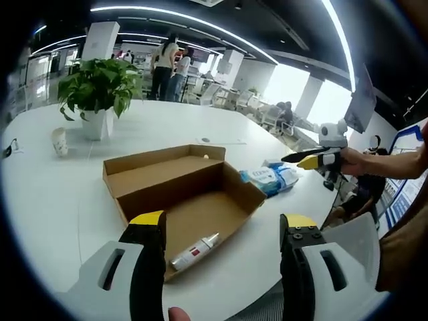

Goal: Operate the shoe box by opening the lid, removing the specified soft item, and placing it in the target area until the item is outside and the box remains undamaged.

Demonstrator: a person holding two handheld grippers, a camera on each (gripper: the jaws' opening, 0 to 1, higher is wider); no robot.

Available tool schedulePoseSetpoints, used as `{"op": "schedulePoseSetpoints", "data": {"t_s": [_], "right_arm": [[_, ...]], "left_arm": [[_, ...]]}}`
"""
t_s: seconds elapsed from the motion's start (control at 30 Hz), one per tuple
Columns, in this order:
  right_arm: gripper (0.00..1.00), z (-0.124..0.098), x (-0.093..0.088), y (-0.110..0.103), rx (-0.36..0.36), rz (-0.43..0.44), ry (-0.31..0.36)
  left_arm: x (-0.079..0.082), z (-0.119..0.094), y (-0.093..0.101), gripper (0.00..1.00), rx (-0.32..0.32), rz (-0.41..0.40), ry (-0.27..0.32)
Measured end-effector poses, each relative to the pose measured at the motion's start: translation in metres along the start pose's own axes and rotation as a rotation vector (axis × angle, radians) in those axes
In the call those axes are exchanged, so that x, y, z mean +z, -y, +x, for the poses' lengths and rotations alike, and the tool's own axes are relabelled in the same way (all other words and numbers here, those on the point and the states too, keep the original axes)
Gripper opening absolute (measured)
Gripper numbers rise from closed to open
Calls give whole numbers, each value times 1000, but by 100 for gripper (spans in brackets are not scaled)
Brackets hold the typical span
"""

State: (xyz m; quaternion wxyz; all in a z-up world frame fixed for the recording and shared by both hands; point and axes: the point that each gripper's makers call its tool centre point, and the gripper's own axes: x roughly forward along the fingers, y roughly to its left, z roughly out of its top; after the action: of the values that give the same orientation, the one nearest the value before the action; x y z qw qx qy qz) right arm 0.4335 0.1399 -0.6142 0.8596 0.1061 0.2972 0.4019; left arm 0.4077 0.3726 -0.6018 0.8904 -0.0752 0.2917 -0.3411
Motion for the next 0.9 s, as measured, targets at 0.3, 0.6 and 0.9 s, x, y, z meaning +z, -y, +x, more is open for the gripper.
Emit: {"op": "schedulePoseSetpoints", "data": {"t_s": [0.3,0.6,0.9], "right_arm": [[52,5,0,-8,9,59,79],[52,17,-27,-27,19,38,18],[50,31,-33,-37,35,-28,-41]], "left_arm": [[-2,-2,-6,70,17,-13,6],[-9,-7,-10,70,23,-18,-5],[-14,-16,-10,70,29,-27,2]]}}
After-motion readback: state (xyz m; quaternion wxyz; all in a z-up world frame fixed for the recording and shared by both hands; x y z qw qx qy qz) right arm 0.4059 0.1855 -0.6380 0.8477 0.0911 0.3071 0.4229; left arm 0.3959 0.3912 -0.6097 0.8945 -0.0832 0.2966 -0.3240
